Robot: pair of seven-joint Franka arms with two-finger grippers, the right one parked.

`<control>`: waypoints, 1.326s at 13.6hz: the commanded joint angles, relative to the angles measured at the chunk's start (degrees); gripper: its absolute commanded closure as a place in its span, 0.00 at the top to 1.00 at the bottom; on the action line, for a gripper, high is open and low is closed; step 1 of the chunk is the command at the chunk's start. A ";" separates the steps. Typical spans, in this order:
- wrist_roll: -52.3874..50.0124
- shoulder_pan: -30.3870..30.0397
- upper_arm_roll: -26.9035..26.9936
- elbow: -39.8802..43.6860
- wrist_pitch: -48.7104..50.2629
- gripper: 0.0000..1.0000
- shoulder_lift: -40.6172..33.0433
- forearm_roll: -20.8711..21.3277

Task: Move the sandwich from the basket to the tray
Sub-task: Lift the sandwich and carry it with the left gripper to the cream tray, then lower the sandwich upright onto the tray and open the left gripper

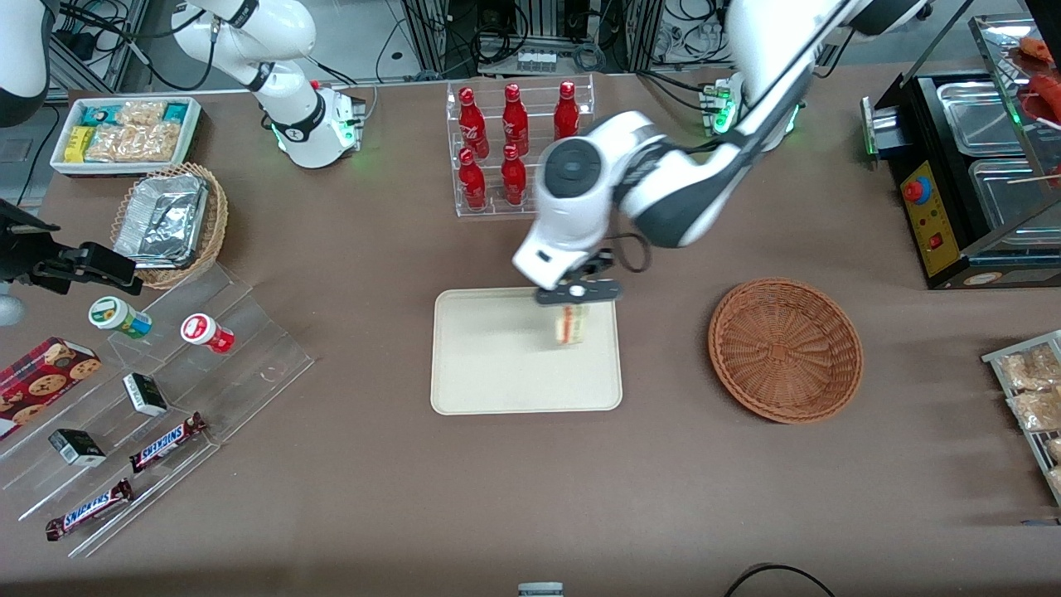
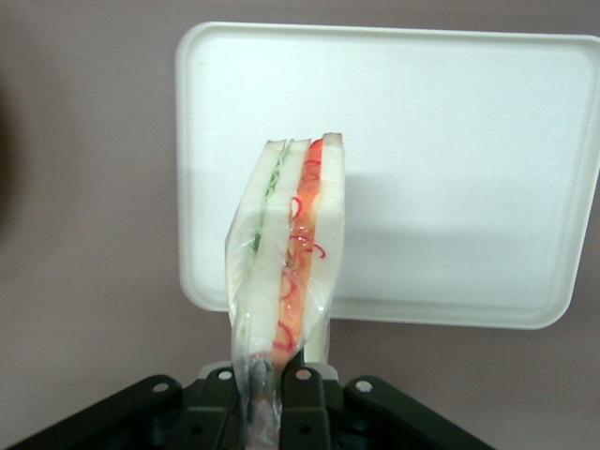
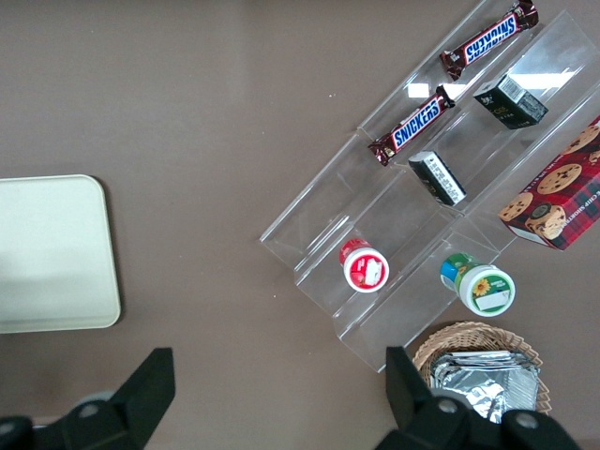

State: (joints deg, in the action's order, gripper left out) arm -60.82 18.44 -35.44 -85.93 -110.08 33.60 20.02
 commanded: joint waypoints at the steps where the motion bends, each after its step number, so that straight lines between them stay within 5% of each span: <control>1: -5.18 5.45 0.28 5.86 -3.80 0.00 8.30 6.16; 8: -13.70 8.89 0.72 10.16 -9.80 0.00 17.45 16.00; 13: -14.51 9.06 2.73 10.61 -9.89 0.00 18.43 16.98; 14: -14.51 9.94 3.44 10.61 -9.97 0.13 18.34 16.89; 16: -14.51 10.03 3.54 10.61 -9.71 0.82 17.99 16.81; 17: -14.51 9.86 3.45 10.61 -9.28 0.99 17.38 16.63; 18: -14.51 9.77 3.45 10.61 -8.66 0.99 16.50 16.28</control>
State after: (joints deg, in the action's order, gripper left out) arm -73.96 26.97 -33.05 -76.80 -120.25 50.97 35.76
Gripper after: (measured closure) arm 0.604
